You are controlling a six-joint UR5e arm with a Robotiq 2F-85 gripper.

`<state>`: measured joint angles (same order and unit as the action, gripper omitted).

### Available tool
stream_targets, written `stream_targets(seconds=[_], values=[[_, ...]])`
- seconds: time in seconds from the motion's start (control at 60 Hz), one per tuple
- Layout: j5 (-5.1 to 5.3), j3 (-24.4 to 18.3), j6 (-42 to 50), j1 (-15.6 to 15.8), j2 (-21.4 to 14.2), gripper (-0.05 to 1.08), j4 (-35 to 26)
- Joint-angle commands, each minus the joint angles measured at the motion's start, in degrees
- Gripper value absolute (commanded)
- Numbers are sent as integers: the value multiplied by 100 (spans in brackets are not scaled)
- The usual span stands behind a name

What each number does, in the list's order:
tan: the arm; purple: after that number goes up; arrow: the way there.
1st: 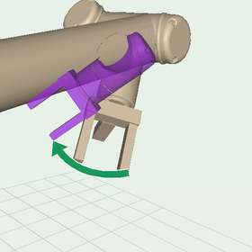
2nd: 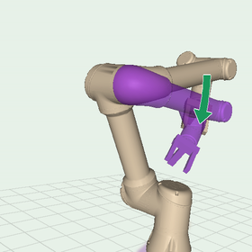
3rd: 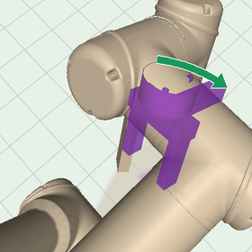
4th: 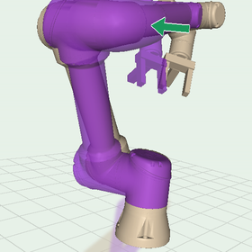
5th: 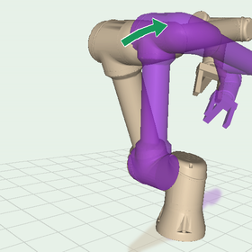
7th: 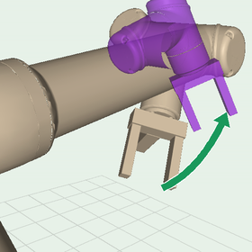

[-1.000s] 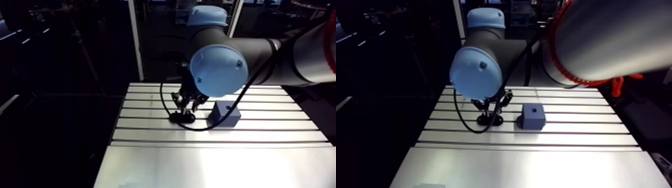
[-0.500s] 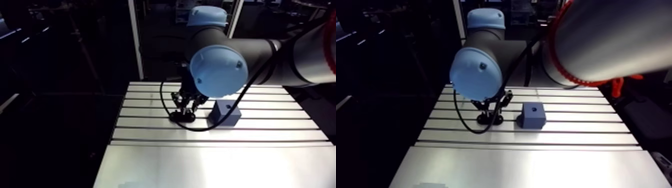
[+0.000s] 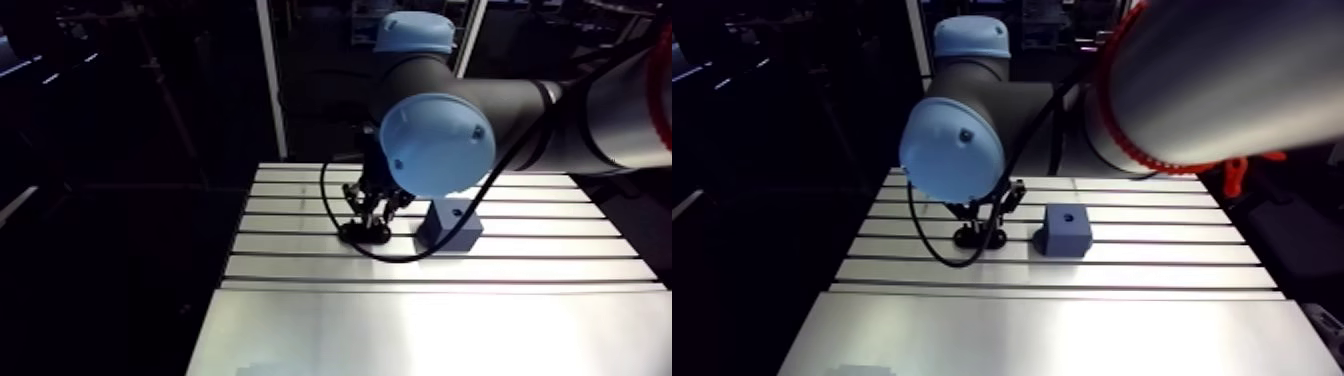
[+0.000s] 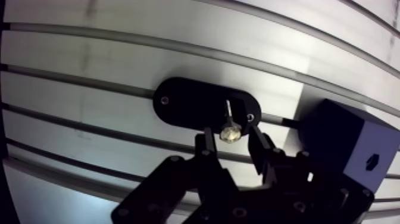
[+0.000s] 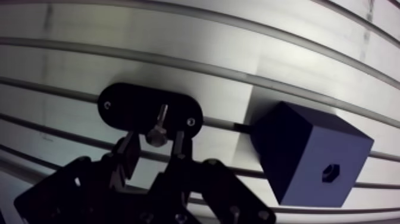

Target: Pick up the M10 bolt and insert it into the hex recess until seated.

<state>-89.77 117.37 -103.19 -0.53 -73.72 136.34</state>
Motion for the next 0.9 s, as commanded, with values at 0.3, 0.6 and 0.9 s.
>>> stream_targets(seconds=[0.3,0.6,0.9], values=[[8,2,5,0,3,60,3],[8,2,-4,0,3,62,3],[8,2,-4,0,3,63,11]])
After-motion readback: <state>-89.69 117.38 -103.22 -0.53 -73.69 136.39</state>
